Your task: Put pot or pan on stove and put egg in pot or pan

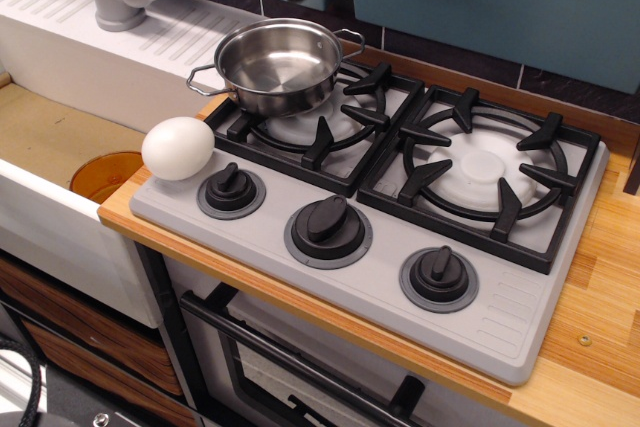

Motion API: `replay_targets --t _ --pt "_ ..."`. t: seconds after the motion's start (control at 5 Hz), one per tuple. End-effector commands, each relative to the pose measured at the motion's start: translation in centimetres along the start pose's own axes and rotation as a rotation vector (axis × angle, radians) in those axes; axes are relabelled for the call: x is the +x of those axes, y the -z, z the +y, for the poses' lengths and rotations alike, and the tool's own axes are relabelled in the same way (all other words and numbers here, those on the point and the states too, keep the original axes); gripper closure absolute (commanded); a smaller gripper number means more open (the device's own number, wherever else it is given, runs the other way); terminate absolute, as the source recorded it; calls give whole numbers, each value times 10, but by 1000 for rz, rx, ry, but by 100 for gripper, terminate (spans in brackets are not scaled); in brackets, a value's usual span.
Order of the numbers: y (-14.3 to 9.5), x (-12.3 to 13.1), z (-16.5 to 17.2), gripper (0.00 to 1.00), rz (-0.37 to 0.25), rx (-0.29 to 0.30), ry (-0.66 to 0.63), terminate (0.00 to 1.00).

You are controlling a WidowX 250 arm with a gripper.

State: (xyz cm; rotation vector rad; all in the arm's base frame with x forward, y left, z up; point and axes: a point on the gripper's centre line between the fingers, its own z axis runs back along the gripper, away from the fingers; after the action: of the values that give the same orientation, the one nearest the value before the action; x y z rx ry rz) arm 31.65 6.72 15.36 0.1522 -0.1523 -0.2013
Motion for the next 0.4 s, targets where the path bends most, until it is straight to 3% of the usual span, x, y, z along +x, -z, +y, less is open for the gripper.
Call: replay_targets --t 0.0,0.2 --pt "9 -14 13 0 -171 103 19 0" --pt "17 -26 17 0 -178 147 3 0"
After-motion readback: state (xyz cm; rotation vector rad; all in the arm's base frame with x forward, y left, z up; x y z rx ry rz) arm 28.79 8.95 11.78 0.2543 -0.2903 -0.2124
